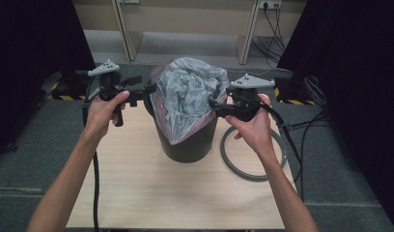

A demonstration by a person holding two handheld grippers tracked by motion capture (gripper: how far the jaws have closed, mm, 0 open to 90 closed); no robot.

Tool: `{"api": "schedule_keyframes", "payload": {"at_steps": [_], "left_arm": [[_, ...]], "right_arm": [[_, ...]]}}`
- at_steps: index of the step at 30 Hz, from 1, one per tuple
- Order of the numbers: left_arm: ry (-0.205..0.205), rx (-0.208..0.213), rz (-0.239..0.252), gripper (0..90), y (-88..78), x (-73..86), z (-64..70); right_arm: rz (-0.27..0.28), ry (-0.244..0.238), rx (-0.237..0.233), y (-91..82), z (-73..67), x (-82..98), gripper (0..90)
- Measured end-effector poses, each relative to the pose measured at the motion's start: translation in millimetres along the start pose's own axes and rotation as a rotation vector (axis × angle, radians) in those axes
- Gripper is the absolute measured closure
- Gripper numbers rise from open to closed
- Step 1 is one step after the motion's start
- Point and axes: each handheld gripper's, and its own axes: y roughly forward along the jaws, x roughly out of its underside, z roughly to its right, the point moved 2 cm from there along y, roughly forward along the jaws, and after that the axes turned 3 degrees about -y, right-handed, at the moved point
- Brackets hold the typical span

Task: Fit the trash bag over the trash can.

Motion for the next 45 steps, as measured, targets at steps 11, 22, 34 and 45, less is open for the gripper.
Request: {"api": "schedule_keyframes", "payload": {"at_steps": [11, 22, 34, 45], "left_arm": [[-0.007, -0.024, 0.011, 21.5, -8.2, -0.9, -6.9], [-0.016, -0.04, -0.025, 21.3, 2.1, 1.4, -10.8], [-0.004, -0.063, -0.05, 20.3, 5.6, 4.3, -11.6], [-0.015, -0.042, -0.038, 20.4, 5.2, 0.9, -7.3]], "right_arm": [[-0.045, -0.005, 0.067, -9.4, 31.0, 12.5, 31.7], [-0.036, 0.077, 0.068, 6.4, 56.4, 25.1, 38.2], [-0.115, 0.083, 0.078, 31.9, 62.4, 44.1, 44.6], [-0.06, 0.087, 0.121, 17.7, 63.4, 37.8, 35.0]]}}
